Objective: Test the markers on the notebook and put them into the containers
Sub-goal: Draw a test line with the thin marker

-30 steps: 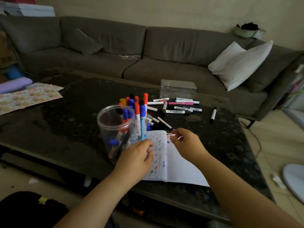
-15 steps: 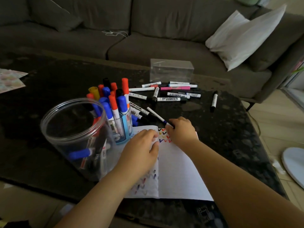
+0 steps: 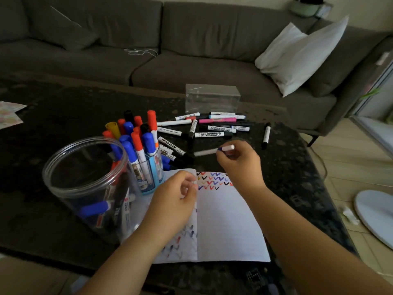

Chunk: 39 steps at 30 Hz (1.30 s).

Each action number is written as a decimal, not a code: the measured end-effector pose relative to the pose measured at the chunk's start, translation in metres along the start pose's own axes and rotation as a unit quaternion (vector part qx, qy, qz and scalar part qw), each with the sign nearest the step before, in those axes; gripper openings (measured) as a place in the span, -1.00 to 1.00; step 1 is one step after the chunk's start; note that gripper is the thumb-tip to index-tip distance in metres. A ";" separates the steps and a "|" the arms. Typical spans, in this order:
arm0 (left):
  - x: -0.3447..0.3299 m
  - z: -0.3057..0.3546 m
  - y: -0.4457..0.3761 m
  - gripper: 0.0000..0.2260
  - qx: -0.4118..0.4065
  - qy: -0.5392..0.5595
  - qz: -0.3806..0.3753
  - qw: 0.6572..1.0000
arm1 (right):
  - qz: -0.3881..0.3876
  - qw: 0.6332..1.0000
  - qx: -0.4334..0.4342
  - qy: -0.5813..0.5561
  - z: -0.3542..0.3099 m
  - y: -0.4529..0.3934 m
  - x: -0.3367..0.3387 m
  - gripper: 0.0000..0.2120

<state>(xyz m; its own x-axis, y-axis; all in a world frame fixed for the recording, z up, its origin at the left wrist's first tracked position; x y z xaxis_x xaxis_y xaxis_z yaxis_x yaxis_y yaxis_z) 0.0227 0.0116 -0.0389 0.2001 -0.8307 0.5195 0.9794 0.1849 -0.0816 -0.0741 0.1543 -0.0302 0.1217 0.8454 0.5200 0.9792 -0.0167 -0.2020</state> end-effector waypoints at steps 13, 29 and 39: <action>-0.004 0.046 0.041 -0.80 0.098 0.263 -0.067 0.958 | -0.226 0.931 -0.115 -0.262 -0.026 0.109 0.056 -0.73; -0.016 0.079 0.080 -0.76 0.136 0.478 -0.077 0.864 | -0.215 0.919 -0.125 -0.306 -0.046 0.162 0.065 -0.64; -0.008 0.063 0.067 -0.83 0.190 0.471 0.075 0.858 | -0.179 0.979 -0.025 0.098 -0.022 0.156 0.078 -0.79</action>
<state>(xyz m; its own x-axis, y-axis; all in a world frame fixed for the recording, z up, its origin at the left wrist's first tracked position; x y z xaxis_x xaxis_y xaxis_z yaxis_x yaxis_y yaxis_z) 0.0846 0.0637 0.0056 0.4327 -0.8054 -0.4050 0.8964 0.3364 0.2888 0.0922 0.2059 -0.0034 -0.2069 0.6836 0.6999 0.9708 0.2324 0.0601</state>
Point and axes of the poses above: each hand's wrist, its own y-axis away from the middle knuckle, its own x-axis out of the back of the hand, z = x × y, the point moved 1 cm from there along -y, towards the middle knuckle, and after that the axes turned 5 degrees about y, right-handed, at the moved point
